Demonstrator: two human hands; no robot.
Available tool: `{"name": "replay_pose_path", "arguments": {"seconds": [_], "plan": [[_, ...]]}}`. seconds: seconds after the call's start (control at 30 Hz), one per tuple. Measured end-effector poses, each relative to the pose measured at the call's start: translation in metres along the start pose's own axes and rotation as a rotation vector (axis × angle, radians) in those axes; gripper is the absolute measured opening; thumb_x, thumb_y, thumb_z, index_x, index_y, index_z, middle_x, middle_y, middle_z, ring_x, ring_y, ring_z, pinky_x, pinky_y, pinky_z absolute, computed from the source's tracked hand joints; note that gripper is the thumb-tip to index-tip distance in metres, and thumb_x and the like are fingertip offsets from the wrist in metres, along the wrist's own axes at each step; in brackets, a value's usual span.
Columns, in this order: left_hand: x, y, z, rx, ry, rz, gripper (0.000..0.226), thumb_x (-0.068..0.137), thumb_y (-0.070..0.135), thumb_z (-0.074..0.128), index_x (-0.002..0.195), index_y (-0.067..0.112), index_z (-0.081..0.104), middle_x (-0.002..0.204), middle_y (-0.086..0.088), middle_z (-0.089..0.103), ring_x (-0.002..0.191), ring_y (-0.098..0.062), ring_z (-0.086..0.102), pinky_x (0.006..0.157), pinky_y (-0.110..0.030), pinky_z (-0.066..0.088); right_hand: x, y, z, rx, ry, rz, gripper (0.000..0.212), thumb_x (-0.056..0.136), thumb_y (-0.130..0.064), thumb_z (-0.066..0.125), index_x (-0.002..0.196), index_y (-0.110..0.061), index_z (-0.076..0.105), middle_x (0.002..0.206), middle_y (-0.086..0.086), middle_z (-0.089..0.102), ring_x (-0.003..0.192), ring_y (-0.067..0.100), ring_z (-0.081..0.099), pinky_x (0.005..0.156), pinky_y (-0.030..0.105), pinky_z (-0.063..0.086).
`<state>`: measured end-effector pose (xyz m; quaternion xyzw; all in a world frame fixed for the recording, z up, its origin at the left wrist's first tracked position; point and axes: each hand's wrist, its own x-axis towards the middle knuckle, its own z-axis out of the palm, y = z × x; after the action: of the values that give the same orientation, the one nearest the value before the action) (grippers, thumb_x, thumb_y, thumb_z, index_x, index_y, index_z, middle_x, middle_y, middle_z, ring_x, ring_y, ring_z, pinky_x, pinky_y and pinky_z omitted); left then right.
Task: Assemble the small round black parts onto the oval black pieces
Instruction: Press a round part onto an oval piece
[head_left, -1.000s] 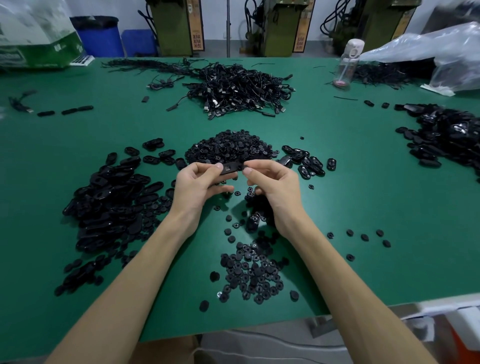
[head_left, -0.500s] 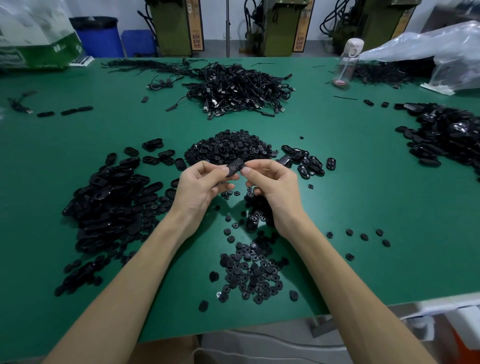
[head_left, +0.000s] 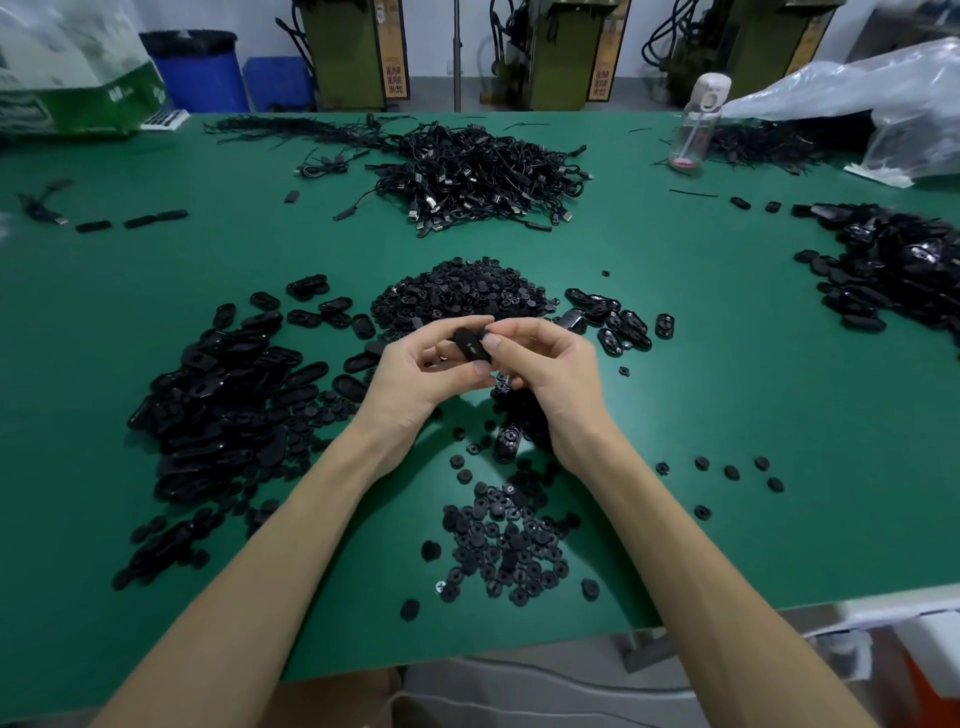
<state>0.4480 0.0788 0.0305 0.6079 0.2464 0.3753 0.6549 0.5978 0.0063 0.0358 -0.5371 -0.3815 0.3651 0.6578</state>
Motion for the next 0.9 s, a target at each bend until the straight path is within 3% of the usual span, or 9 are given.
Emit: {"name": "replay_pose_path", "arguments": {"seconds": [0.07, 0.13, 0.23, 0.37, 0.5, 0.67, 0.9], "plan": [[0.0009, -0.0006, -0.0013, -0.016, 0.064, 0.014, 0.030, 0.092, 0.002, 0.074, 0.121, 0.009, 0.074, 0.097, -0.020, 0.069, 0.099, -0.029, 0.074, 0.096, -0.044, 0.060, -0.0003, -0.0006, -0.0003, 0.008, -0.001, 0.007, 0.006, 0.089, -0.015, 0.079, 0.093, -0.019, 0.079, 0.081, -0.005, 0.076, 0.074, 0.004, 0.066, 0.061, 0.017, 0.048], [0.0020, -0.0006, -0.0026, -0.026, 0.101, 0.025, 0.023, 0.095, 0.005, 0.071, 0.118, 0.006, 0.074, 0.111, -0.029, 0.069, 0.103, -0.034, 0.074, 0.093, -0.042, 0.061, -0.0001, -0.0009, -0.0003, 0.005, -0.004, 0.013, 0.006, 0.089, -0.016, 0.079, 0.093, -0.021, 0.079, 0.083, -0.005, 0.076, 0.075, 0.005, 0.066, 0.061, 0.017, 0.048], [0.0027, -0.0026, -0.0023, -0.007, 0.164, 0.039, 0.020, 0.098, 0.010, 0.070, 0.116, 0.005, 0.075, 0.109, -0.017, 0.076, 0.101, -0.028, 0.074, 0.090, -0.042, 0.062, -0.0003, -0.0007, 0.0005, 0.008, -0.004, 0.018, 0.006, 0.089, -0.015, 0.079, 0.093, -0.020, 0.078, 0.083, -0.003, 0.076, 0.074, 0.006, 0.064, 0.060, 0.018, 0.047], [0.0034, -0.0027, -0.0032, 0.031, 0.259, 0.041, 0.019, 0.099, 0.017, 0.069, 0.114, 0.011, 0.079, 0.096, -0.002, 0.076, 0.085, -0.010, 0.066, 0.078, -0.031, 0.059, -0.0005, -0.0012, 0.0013, 0.007, -0.010, 0.020, 0.007, 0.088, -0.016, 0.081, 0.092, -0.022, 0.078, 0.080, -0.005, 0.075, 0.071, 0.007, 0.063, 0.059, 0.018, 0.046], [0.0028, -0.0010, -0.0058, 0.020, 0.301, 0.039, 0.019, 0.098, 0.018, 0.070, 0.114, 0.014, 0.080, 0.092, -0.001, 0.074, 0.083, -0.013, 0.061, 0.076, -0.026, 0.054, -0.0009, -0.0009, 0.0027, 0.000, -0.017, 0.028, 0.008, 0.086, -0.016, 0.083, 0.089, -0.023, 0.079, 0.077, -0.004, 0.073, 0.069, 0.009, 0.062, 0.058, 0.018, 0.045], [0.0025, 0.0004, -0.0030, -0.047, 0.280, -0.005, 0.020, 0.102, 0.011, 0.063, 0.116, 0.008, 0.077, 0.100, -0.010, 0.073, 0.085, -0.013, 0.067, 0.070, -0.025, 0.056, -0.0003, -0.0015, 0.0027, 0.037, -0.010, 0.025, 0.011, 0.087, -0.012, 0.082, 0.096, -0.016, 0.076, 0.081, -0.002, 0.075, 0.066, 0.009, 0.061, 0.057, 0.019, 0.045], [0.0029, -0.0003, -0.0019, -0.015, 0.289, 0.033, 0.019, 0.101, 0.006, 0.063, 0.114, 0.010, 0.076, 0.096, -0.009, 0.075, 0.084, -0.016, 0.072, 0.072, -0.027, 0.058, -0.0005, -0.0009, 0.0021, 0.065, -0.063, 0.028, 0.008, 0.087, -0.016, 0.082, 0.092, -0.020, 0.078, 0.083, 0.000, 0.073, 0.070, 0.012, 0.060, 0.063, 0.026, 0.044]]}}
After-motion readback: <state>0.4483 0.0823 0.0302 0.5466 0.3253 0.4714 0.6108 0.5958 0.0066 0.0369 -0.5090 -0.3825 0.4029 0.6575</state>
